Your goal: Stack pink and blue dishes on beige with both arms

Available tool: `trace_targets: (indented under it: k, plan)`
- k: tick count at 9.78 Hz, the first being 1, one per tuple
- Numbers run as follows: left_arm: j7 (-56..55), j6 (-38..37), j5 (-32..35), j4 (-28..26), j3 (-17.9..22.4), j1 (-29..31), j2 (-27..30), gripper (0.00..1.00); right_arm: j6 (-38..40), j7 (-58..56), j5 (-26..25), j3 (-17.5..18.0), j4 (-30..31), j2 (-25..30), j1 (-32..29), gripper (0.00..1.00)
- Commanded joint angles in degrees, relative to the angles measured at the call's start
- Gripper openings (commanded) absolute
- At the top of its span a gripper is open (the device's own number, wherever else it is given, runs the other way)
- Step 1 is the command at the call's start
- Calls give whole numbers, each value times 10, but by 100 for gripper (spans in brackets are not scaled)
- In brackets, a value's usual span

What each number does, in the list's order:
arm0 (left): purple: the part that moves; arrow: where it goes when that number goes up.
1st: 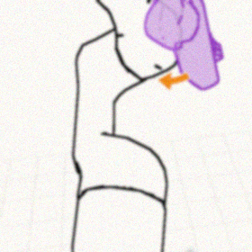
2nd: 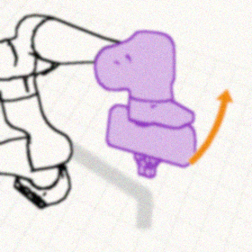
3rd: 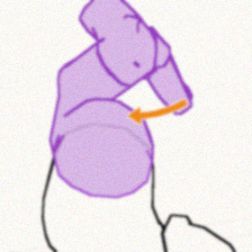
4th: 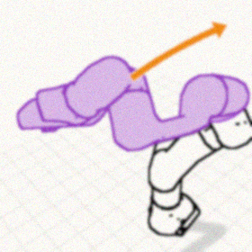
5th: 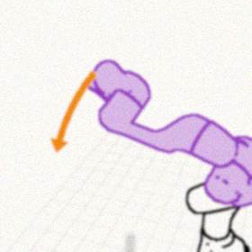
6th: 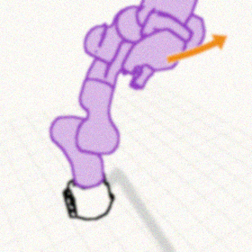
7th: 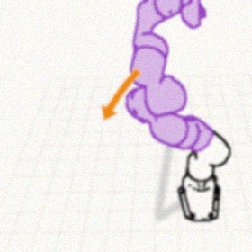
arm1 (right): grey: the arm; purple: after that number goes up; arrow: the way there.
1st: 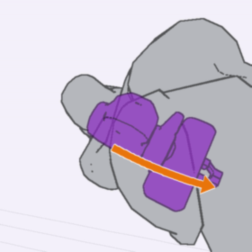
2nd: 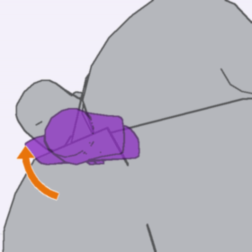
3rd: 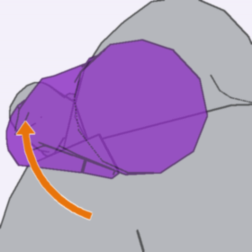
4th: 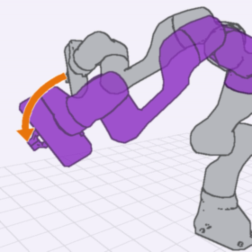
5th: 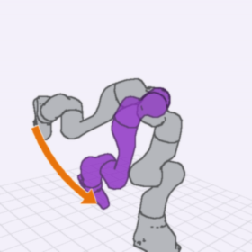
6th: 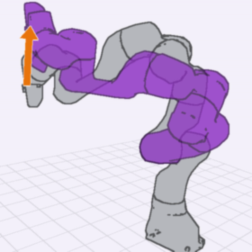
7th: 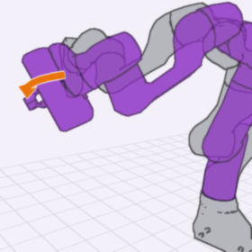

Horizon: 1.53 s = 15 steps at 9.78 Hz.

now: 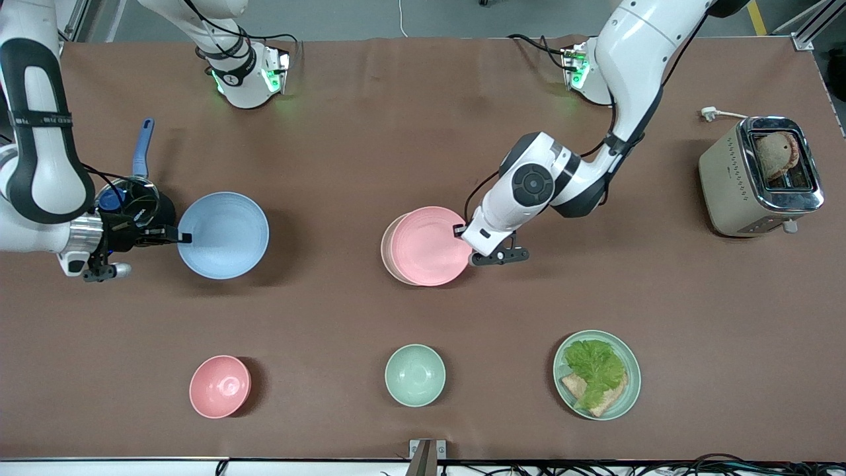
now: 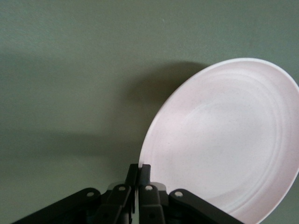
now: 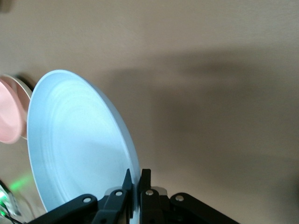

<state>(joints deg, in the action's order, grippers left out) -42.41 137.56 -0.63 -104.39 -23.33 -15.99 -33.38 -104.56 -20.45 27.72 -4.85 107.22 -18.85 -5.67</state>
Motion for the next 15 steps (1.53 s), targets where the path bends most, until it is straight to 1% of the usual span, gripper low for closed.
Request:
trace_targets:
  k: [1, 2, 3, 4, 5, 6, 7, 8, 9, 10, 11, 12, 13, 14, 15]
  plan:
    - [-16, 14, 17, 2, 5, -11, -26, 1, -13, 106, -7, 13, 1, 7, 53, 0]
    - [-25, 17, 19, 7, 6, -18, -31, 1, -38, 150, -7, 52, 6, 12, 54, 0]
    - [-34, 22, 19, 12, 6, -21, -38, 6, -68, 205, -7, 93, 8, 11, 54, 0]
    - [-40, 22, 19, 18, 6, -20, -41, 31, -94, 247, -7, 126, 11, 8, 55, 0]
    - [-39, 22, 20, 19, 7, -16, -41, 86, -128, 268, -1, 158, 22, 7, 54, 0]
    - [-38, 21, 40, 25, 11, -12, -35, 100, -164, 275, 13, 186, 35, 7, 55, 0]
    - [-37, 5, 55, 42, 11, 0, -21, 100, -193, 278, 25, 208, 49, 6, 56, 0]
    - [-32, -29, 62, 55, 11, 31, 12, 100, -206, 294, 35, 229, 52, -1, 58, 0]
    - [-14, -80, 80, 74, 10, 59, 43, 100, -241, 323, 39, 252, 53, -11, 67, 0]
    - [22, -119, 100, 98, 8, 90, 68, 100, -291, 364, 40, 279, 53, -30, 80, 0]
    - [52, -162, 101, 123, 5, 124, 96, 100, -330, 380, 40, 298, 53, -48, 86, 1]
    - [75, -219, 102, 147, 7, 146, 130, 100, -386, 413, 41, 326, 52, -70, 99, 1]
    - [88, -278, 103, 177, 8, 169, 159, 100, -430, 439, 40, 332, 53, -88, 117, 1]
    - [131, -320, 100, 199, 6, 194, 182, 100, -441, 440, 40, 332, 55, -93, 129, 1]
    - [186, -345, 93, 203, 2, 219, 206, 100, -446, 439, 40, 332, 59, -94, 131, 1]
